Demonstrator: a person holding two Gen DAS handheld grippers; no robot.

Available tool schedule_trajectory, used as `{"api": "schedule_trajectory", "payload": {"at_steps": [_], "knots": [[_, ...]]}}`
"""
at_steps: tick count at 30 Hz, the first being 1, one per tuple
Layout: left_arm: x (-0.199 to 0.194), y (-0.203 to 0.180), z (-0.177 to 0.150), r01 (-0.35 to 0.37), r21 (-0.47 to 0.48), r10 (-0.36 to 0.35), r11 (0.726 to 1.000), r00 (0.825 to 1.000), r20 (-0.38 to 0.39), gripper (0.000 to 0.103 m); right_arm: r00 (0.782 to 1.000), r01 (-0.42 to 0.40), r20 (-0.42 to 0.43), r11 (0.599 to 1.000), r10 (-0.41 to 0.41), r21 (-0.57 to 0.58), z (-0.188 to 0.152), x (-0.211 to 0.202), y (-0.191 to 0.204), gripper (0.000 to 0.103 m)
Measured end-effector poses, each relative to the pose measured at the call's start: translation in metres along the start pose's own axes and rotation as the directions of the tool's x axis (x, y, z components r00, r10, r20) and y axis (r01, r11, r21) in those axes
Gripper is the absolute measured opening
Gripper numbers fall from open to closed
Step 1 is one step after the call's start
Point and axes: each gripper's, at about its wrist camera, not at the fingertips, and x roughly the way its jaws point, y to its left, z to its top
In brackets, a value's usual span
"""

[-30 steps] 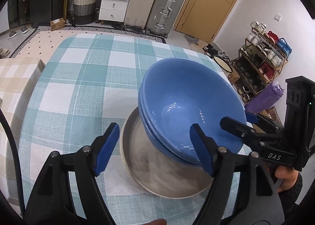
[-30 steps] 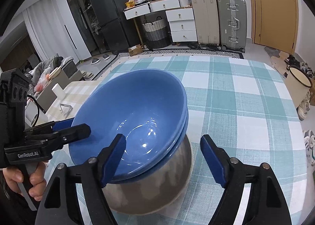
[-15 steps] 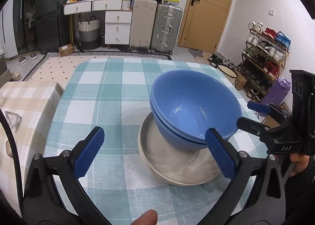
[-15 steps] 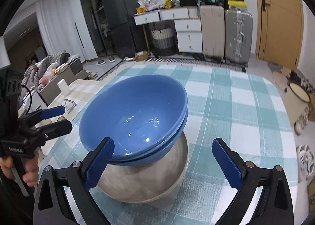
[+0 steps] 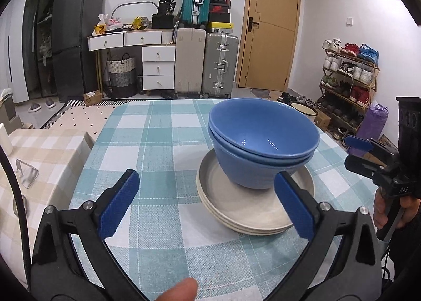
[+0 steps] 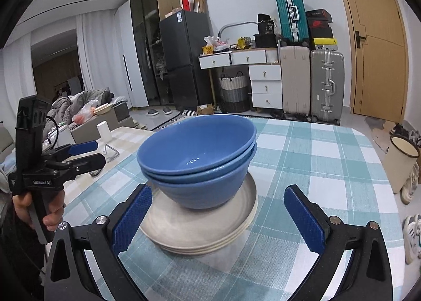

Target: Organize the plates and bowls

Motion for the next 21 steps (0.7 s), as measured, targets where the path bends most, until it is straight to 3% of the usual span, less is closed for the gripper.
{"api": "schedule_trajectory", "payload": {"at_steps": [21], "knots": [[0.008,-0.008,-0.045,-0.003,0.025,0.0,1.0,0.996,0.087,0.102,0.996,0.005,0.088,0.997,0.002,-0.083,-0.041,-0.016,0.017,0.102]]}}
